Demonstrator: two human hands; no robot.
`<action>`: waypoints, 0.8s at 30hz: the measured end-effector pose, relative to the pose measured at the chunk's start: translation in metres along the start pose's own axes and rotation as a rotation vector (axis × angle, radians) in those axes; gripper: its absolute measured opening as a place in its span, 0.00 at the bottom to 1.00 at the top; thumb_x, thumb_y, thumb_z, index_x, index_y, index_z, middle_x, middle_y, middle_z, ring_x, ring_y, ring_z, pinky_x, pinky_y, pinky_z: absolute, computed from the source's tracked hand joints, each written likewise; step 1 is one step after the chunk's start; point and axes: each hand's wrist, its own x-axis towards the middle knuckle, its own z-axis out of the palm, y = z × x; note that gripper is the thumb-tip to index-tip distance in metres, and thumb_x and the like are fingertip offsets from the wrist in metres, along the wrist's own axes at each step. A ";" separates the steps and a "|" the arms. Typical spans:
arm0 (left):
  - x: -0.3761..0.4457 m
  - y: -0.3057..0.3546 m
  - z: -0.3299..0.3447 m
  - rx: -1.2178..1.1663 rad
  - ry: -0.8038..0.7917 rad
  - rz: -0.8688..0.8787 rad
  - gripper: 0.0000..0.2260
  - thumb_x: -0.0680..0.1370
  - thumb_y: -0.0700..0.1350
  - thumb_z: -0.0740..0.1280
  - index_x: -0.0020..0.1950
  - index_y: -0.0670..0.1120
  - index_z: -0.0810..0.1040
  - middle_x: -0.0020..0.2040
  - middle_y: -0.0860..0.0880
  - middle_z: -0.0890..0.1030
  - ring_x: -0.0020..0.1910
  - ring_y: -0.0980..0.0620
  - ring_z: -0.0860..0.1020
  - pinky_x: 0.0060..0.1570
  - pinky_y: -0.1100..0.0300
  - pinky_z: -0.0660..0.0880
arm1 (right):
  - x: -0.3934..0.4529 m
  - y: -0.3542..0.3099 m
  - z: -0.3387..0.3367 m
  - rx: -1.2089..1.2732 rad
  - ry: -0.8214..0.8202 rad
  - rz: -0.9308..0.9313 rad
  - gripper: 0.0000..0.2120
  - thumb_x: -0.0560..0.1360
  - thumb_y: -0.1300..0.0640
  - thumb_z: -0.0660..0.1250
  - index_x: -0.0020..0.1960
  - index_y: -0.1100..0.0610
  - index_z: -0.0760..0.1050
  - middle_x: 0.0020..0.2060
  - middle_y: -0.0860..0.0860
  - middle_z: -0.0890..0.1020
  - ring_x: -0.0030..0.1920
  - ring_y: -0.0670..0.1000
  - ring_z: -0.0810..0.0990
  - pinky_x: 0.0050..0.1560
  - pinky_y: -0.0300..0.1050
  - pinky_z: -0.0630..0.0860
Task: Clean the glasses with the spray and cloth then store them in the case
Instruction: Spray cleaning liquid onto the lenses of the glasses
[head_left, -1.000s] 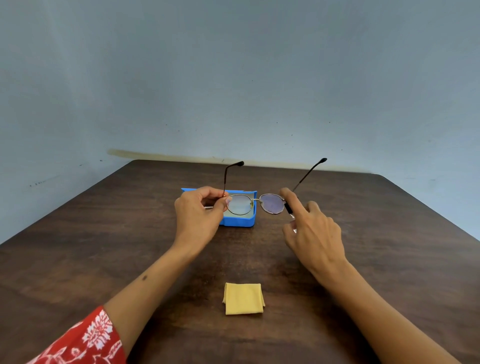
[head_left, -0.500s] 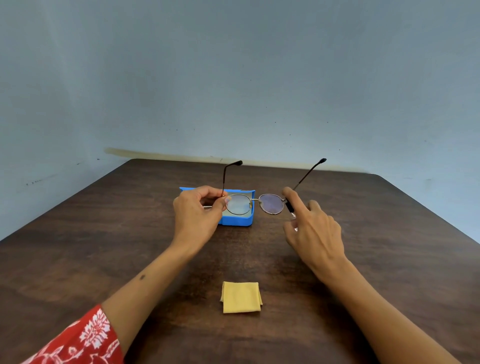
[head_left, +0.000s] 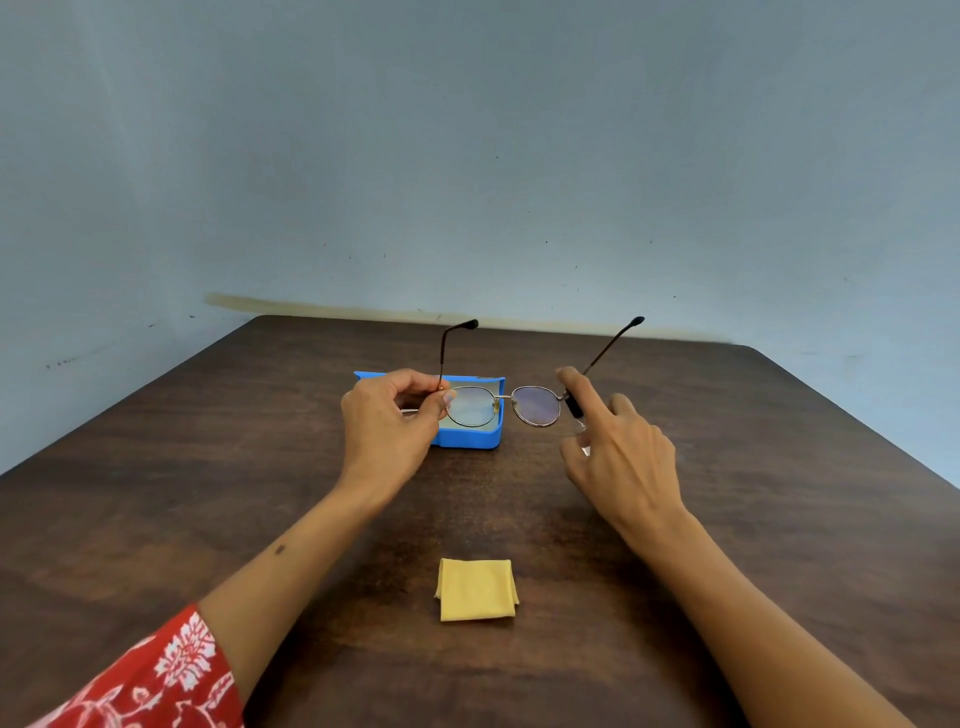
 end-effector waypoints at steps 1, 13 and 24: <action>0.000 0.000 0.000 0.004 0.002 -0.001 0.07 0.72 0.40 0.72 0.49 0.43 0.82 0.39 0.53 0.81 0.41 0.58 0.81 0.41 0.71 0.75 | 0.000 0.000 0.001 0.011 0.023 -0.009 0.34 0.73 0.57 0.61 0.74 0.40 0.54 0.41 0.52 0.71 0.31 0.57 0.75 0.32 0.45 0.70; 0.000 -0.002 0.001 0.006 0.000 -0.012 0.08 0.72 0.40 0.72 0.50 0.43 0.82 0.40 0.52 0.81 0.41 0.57 0.81 0.41 0.70 0.75 | 0.001 0.005 0.007 0.100 0.189 -0.046 0.37 0.68 0.58 0.68 0.72 0.41 0.58 0.38 0.52 0.74 0.26 0.57 0.73 0.26 0.41 0.66; 0.004 -0.006 0.000 0.012 0.022 -0.047 0.07 0.72 0.39 0.72 0.49 0.43 0.83 0.39 0.52 0.81 0.41 0.57 0.81 0.41 0.69 0.75 | 0.005 0.021 0.023 0.574 0.364 0.126 0.30 0.73 0.61 0.66 0.70 0.55 0.56 0.50 0.52 0.78 0.31 0.50 0.75 0.40 0.43 0.70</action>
